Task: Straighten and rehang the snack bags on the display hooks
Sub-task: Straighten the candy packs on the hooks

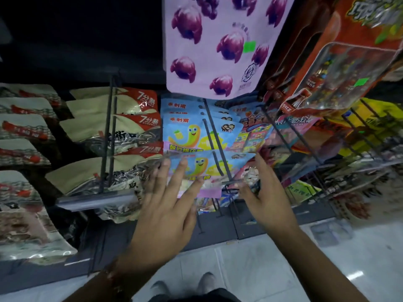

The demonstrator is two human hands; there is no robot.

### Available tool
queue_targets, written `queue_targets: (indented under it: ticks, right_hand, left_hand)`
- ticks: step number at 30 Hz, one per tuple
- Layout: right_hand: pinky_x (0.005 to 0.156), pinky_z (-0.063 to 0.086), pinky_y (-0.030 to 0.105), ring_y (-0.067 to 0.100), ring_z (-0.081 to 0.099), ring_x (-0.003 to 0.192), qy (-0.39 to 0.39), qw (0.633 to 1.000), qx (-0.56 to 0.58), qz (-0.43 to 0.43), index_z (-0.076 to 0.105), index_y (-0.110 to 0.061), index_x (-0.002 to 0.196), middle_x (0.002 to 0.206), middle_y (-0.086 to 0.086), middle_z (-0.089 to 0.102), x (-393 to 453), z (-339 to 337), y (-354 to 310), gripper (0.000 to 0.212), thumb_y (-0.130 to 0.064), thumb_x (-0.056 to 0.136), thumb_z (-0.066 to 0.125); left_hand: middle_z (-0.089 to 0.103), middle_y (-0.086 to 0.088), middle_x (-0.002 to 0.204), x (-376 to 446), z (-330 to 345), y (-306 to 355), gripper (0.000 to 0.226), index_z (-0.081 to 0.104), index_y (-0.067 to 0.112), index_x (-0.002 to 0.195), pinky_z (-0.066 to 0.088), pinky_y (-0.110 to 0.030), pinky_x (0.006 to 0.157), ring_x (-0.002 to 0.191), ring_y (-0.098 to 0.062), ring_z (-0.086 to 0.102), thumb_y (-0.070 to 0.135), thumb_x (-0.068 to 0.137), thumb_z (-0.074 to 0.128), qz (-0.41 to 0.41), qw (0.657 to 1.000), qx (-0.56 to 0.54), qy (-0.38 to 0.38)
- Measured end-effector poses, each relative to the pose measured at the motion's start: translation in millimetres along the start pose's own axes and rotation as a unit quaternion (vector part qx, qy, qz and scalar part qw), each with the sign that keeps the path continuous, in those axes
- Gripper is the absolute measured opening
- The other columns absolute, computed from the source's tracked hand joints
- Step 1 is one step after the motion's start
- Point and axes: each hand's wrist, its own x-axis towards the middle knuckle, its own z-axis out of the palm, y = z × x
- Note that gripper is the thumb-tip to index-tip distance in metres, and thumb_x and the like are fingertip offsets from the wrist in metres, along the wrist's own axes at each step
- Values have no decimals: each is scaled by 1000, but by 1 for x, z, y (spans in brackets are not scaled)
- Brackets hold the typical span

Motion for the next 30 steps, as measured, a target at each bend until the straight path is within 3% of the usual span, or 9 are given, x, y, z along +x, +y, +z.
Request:
queue_targets:
  ticks: [4,9,17,19,22,25,30]
  right_hand:
    - [119,18,37,16,8,150,-18,997,-77,24,23,-20,155,162,-1,18,-16,14,8,70,-34,96,58]
    - [119,12,36,20,7,151,-40,990,-138,-1,22,-20,155,163,-3,14,-25,18,19,71,-35,95,58]
    - [119,14,38,11,0,149,-19,995,-96,15,24,-26,154,161,-11,9,-24,-11,43,69,-36,95,58]
    - [119,13,38,10,0,149,-16,996,-81,15,23,-31,154,160,-15,9,-23,-23,58,68,-35,96,58]
    - [119,17,41,16,4,150,-21,997,-68,1,19,-38,151,159,-16,11,-20,-45,91,68,-33,96,58]
    - [120,18,41,16,4,150,-32,998,-52,0,17,-40,150,159,-15,14,-16,-70,126,65,-35,98,55]
    - [118,23,36,14,16,147,-47,997,-46,-39,43,-30,145,152,-13,36,-10,-111,177,46,-36,100,51]
  left_hand:
    - [22,-13,160,-17,25,-1,62,35,21,149,22,-55,114,149,-33,14,32,90,51,-40,995,-2,-95]
    - [28,-17,157,-10,38,4,67,42,18,145,31,-58,111,142,-41,29,37,82,52,-61,981,25,-180]
    - [53,-13,136,21,46,43,75,33,20,147,41,-56,104,127,-40,50,38,83,68,-3,980,31,-198]
    - [51,-14,140,32,50,60,70,39,19,146,41,-52,103,122,-37,53,38,83,61,-2,979,39,-199]
    - [37,-16,153,47,65,92,65,41,19,146,40,-54,107,135,-38,43,39,86,54,5,976,46,-210]
    - [38,-14,153,63,85,129,67,40,19,147,44,-53,103,135,-36,44,42,85,53,-4,973,53,-226]
    - [45,-8,147,102,112,183,68,42,21,144,50,-46,95,130,-30,46,46,83,60,-27,974,70,-215]
